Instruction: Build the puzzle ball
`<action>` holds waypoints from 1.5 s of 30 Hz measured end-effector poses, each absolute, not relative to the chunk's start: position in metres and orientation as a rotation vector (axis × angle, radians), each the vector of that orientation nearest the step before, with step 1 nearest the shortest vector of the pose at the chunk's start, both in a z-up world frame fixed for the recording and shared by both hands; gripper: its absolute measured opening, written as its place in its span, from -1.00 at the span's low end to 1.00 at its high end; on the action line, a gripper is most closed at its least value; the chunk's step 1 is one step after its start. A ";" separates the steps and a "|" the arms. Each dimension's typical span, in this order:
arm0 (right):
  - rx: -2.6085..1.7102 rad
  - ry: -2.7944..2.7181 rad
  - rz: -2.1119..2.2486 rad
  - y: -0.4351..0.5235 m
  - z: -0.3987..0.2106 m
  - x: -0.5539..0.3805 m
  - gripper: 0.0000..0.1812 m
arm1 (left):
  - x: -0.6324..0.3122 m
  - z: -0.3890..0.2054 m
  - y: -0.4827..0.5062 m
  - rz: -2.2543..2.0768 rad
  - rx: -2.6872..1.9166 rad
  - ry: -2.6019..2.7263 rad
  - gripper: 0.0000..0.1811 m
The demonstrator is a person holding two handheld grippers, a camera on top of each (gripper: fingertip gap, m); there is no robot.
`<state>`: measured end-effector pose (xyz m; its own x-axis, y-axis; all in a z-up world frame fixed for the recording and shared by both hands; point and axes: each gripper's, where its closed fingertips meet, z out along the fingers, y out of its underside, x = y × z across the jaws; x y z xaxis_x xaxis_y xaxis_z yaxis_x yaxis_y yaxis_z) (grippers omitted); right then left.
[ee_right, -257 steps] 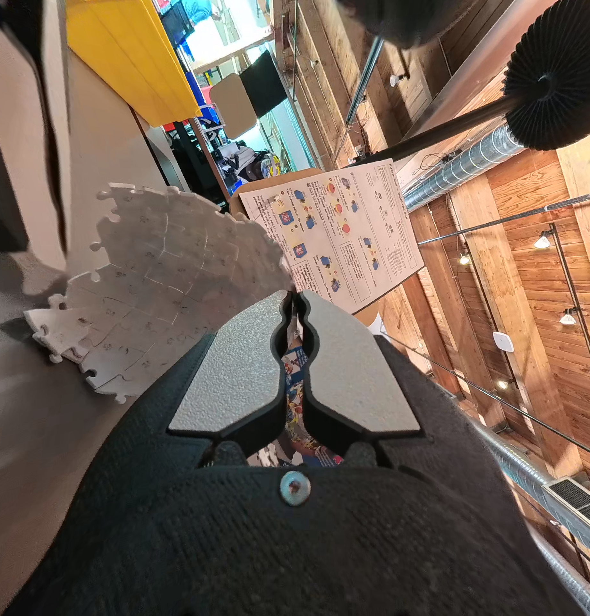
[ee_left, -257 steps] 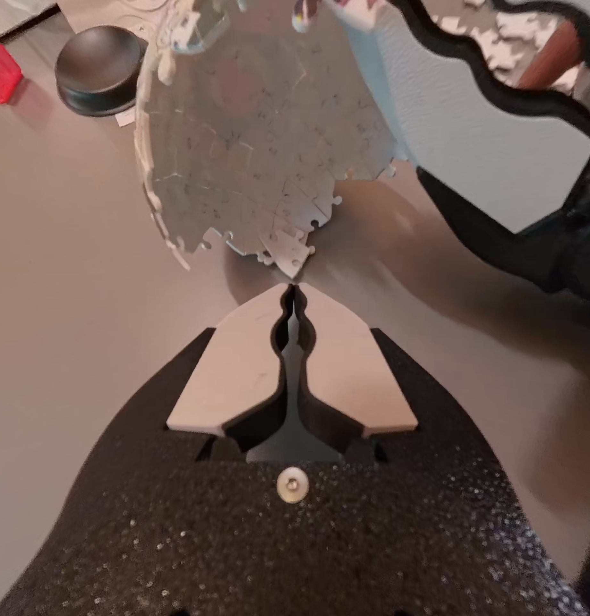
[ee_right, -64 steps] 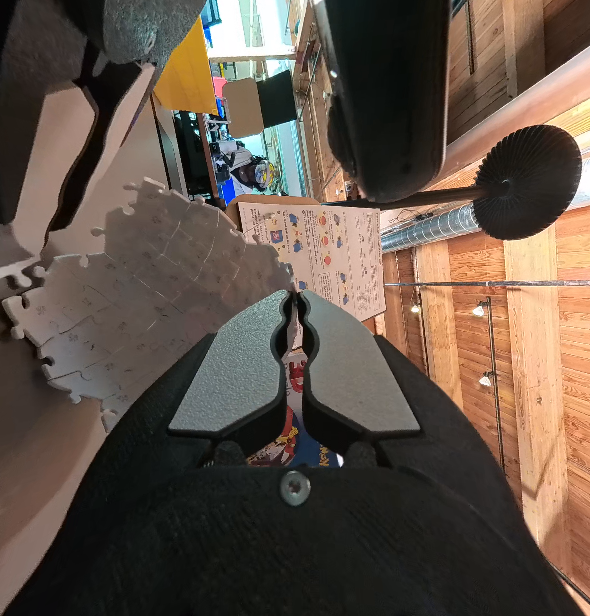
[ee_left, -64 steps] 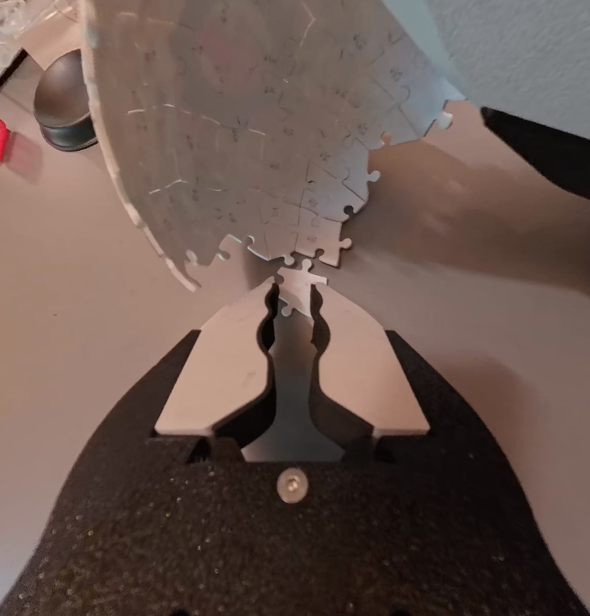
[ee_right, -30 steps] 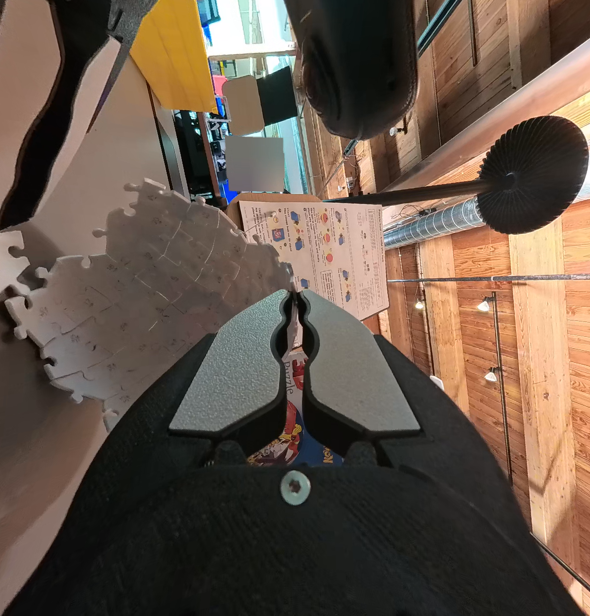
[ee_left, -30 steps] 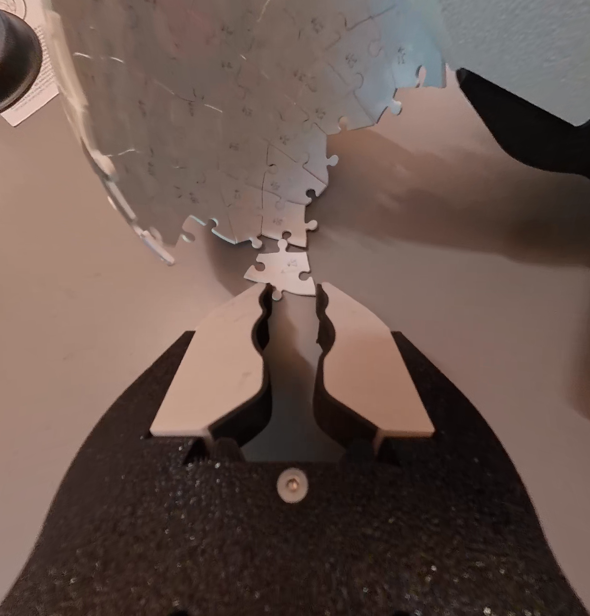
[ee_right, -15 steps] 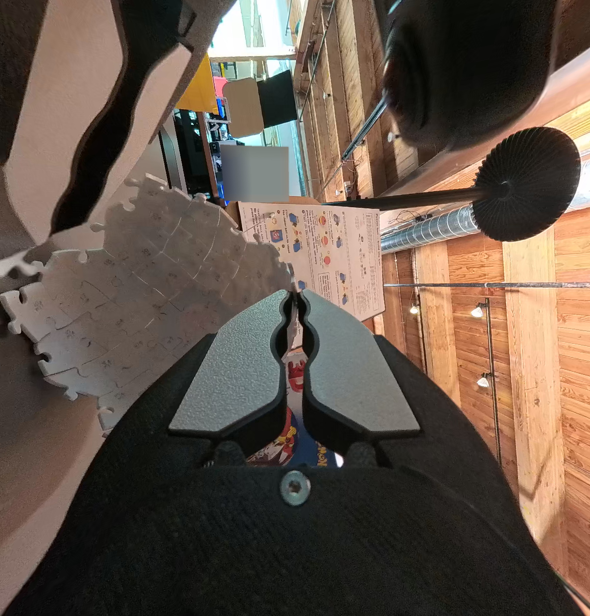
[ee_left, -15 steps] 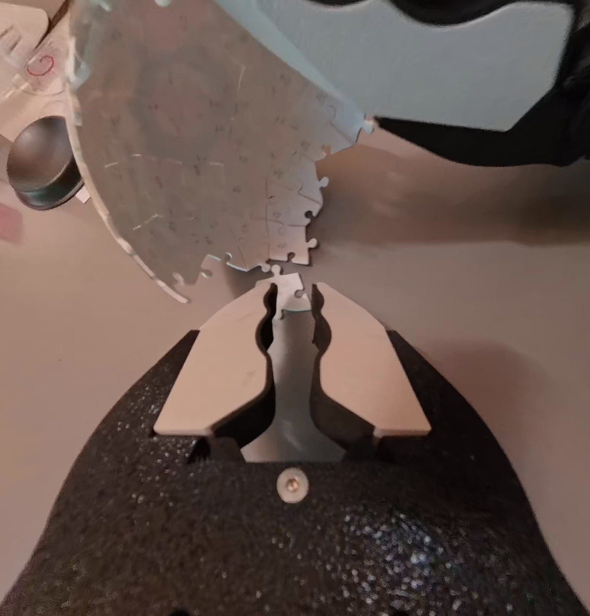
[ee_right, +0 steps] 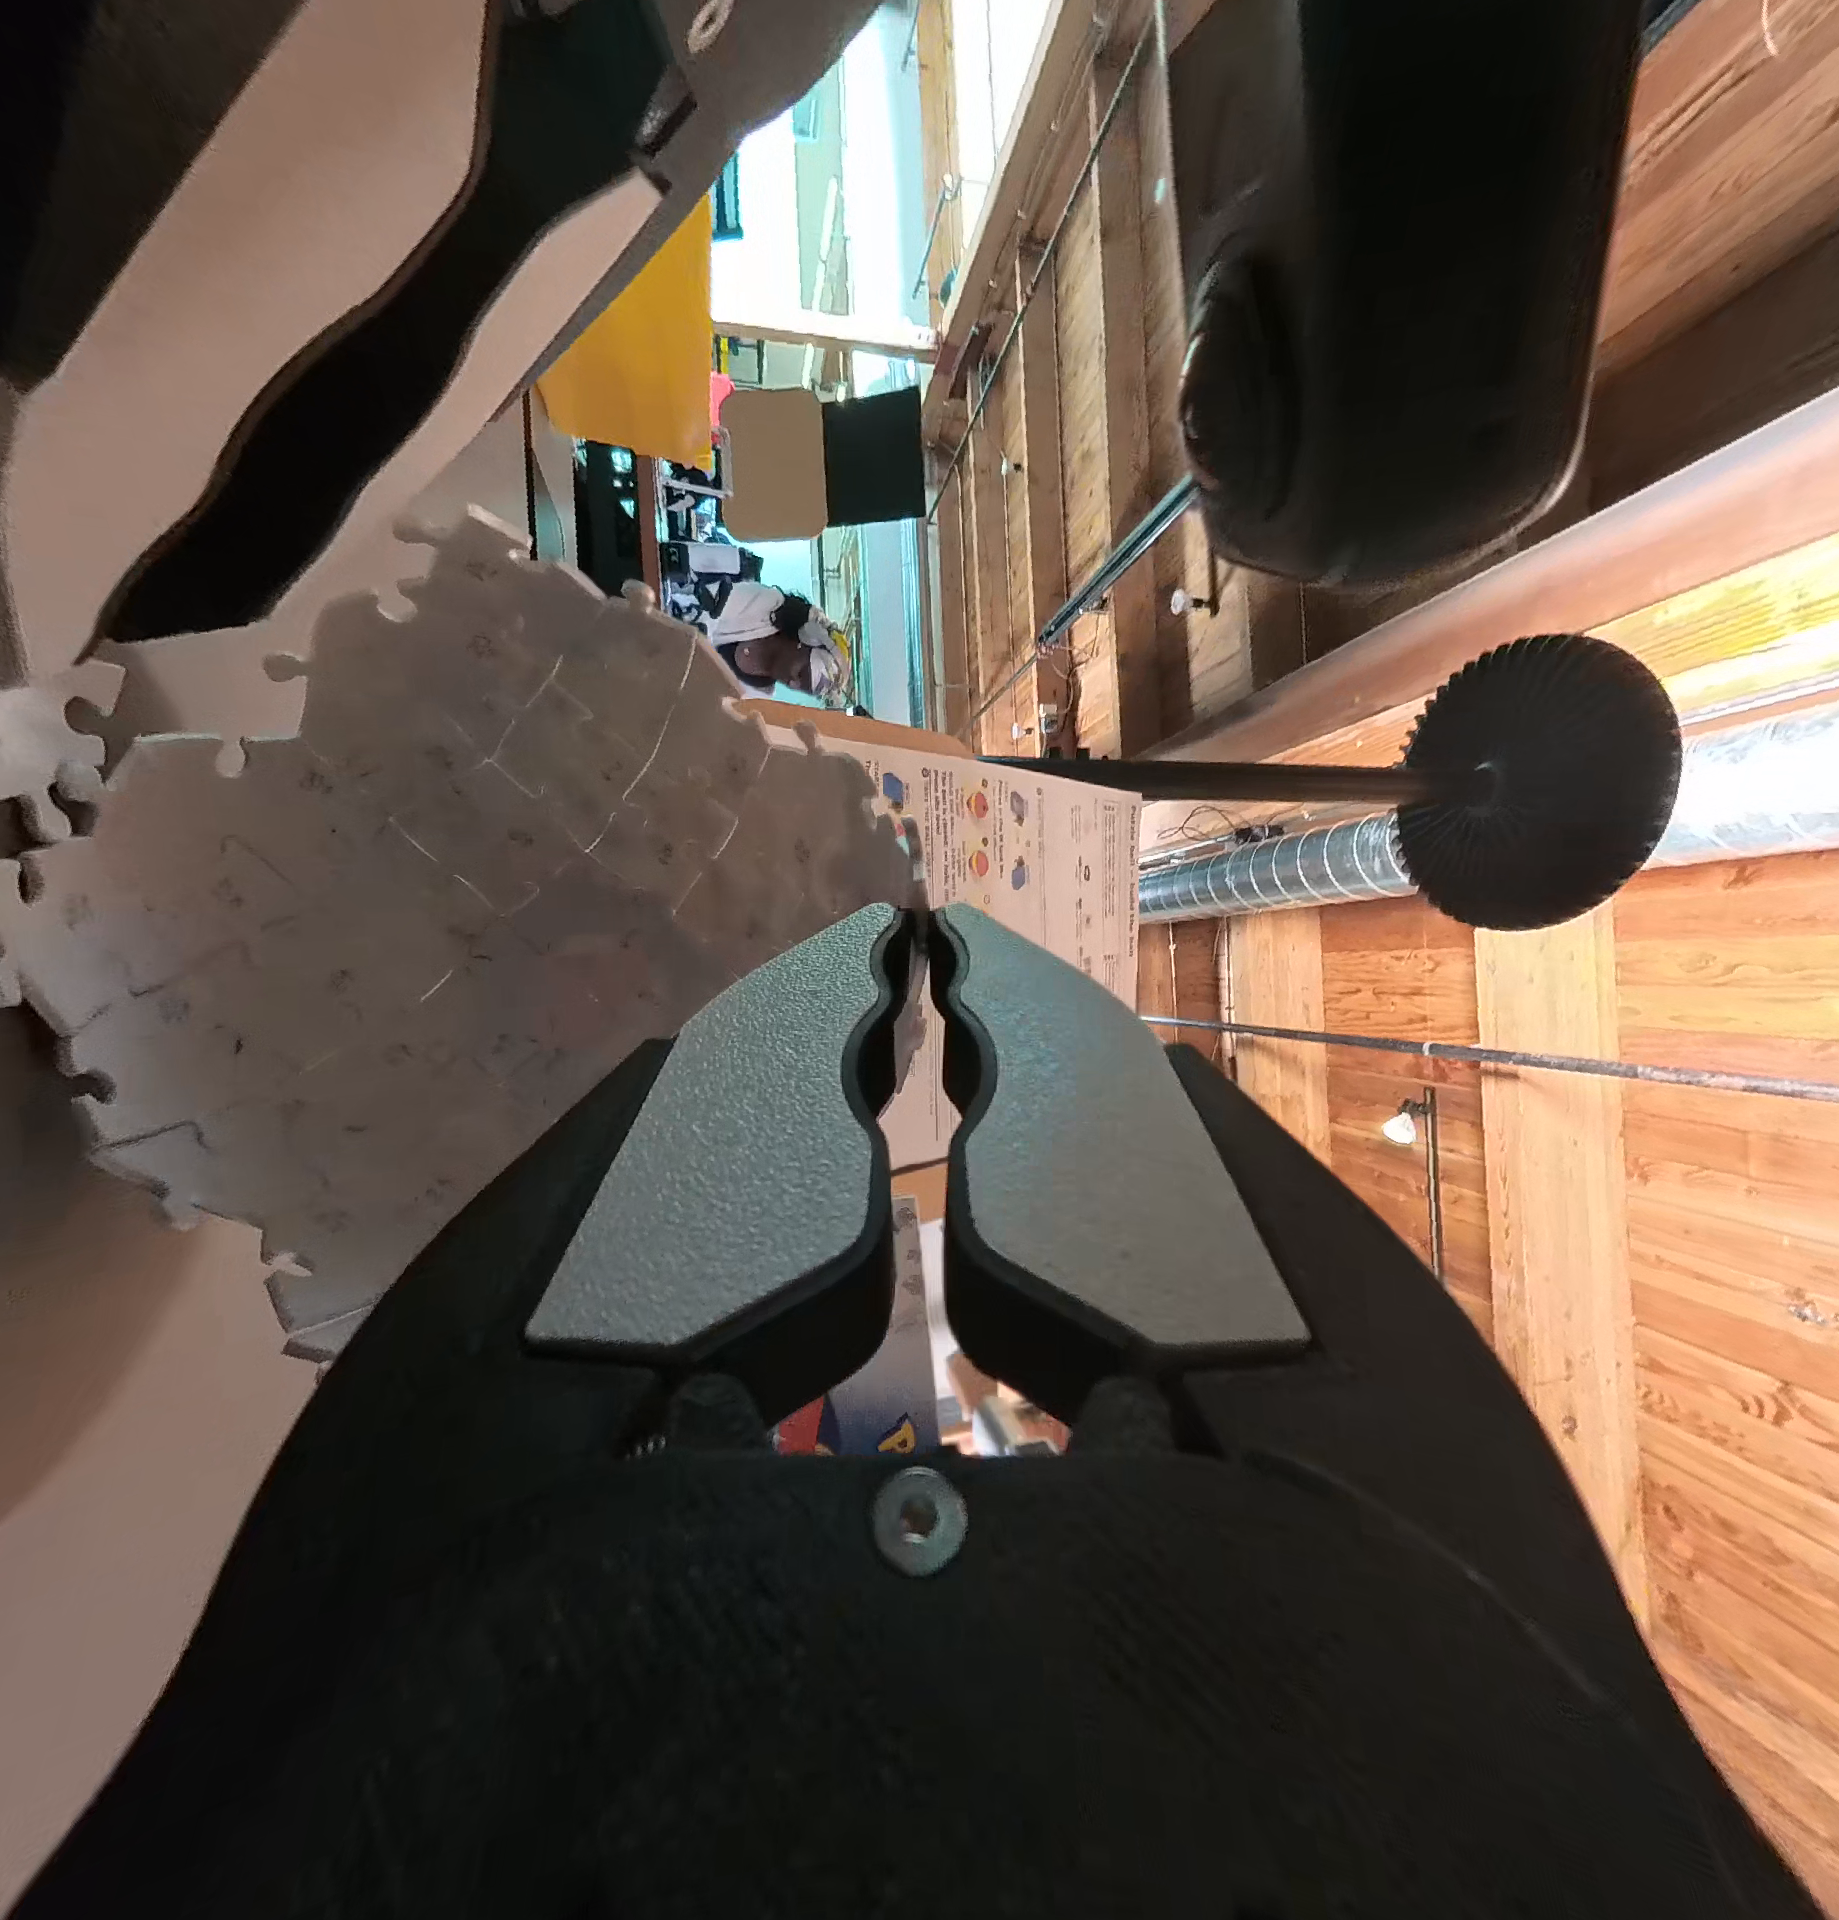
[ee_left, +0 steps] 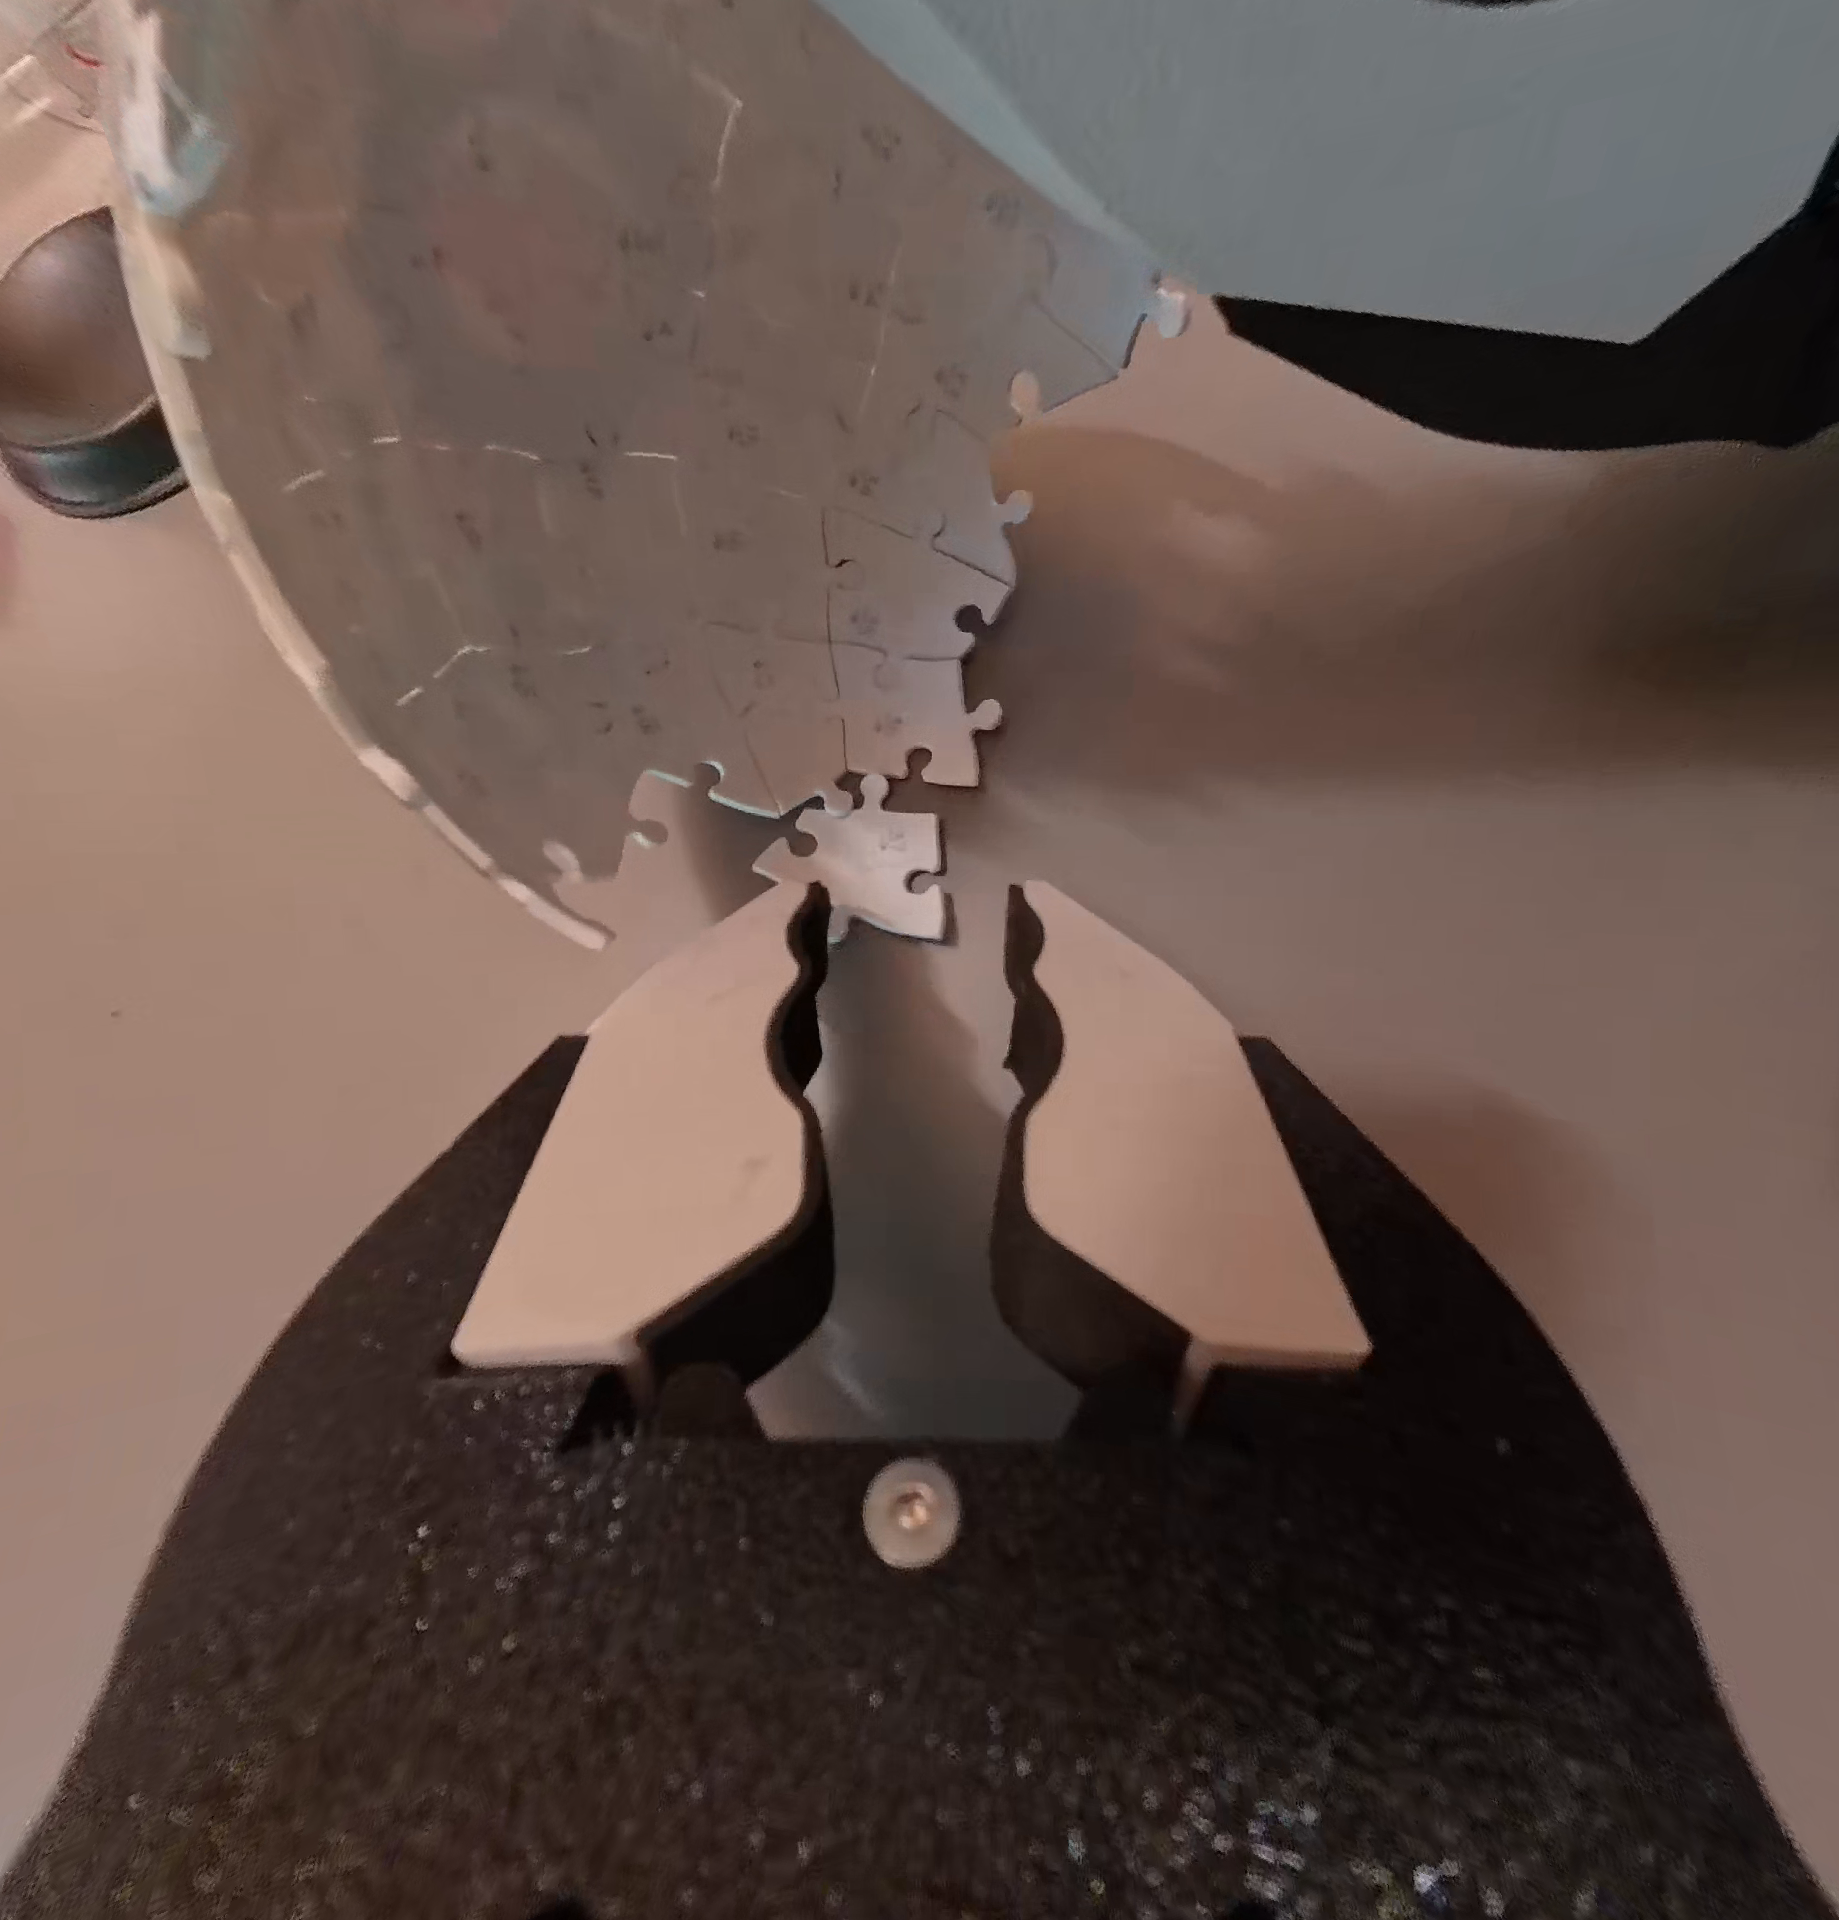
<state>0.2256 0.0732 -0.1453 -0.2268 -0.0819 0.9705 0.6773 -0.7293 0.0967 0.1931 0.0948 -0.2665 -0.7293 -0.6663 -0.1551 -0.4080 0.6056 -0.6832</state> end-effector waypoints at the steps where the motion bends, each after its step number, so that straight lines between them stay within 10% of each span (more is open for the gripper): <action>1: -1.534 -0.724 -2.003 0.074 -0.145 0.226 -0.97 | 0.194 -0.267 0.096 -0.879 -0.868 2.425 -0.65; 20: -1.553 -0.740 -1.995 0.074 -0.146 0.234 -0.95 | 0.195 -0.207 0.101 -1.015 -0.790 2.284 -0.70; 28: -1.564 -0.727 -1.988 0.075 -0.146 0.235 -0.95 | 0.251 -0.186 0.119 -0.890 -0.689 2.011 -0.42; 34: -1.568 -0.715 -1.979 0.075 -0.145 0.233 -0.95 | 0.262 -0.191 0.110 -0.909 -0.675 1.963 -0.88; 45: -1.568 -0.518 -1.820 0.066 -0.137 0.224 -0.67 | 0.267 -0.188 0.112 -0.966 -0.699 1.834 -0.97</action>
<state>0.2239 0.0659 -0.1372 -0.0528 -0.2296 0.9719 0.7066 -0.6962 -0.1261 0.2671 0.1123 -0.1875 -0.4172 -0.7832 -0.4611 -0.0627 0.5310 -0.8451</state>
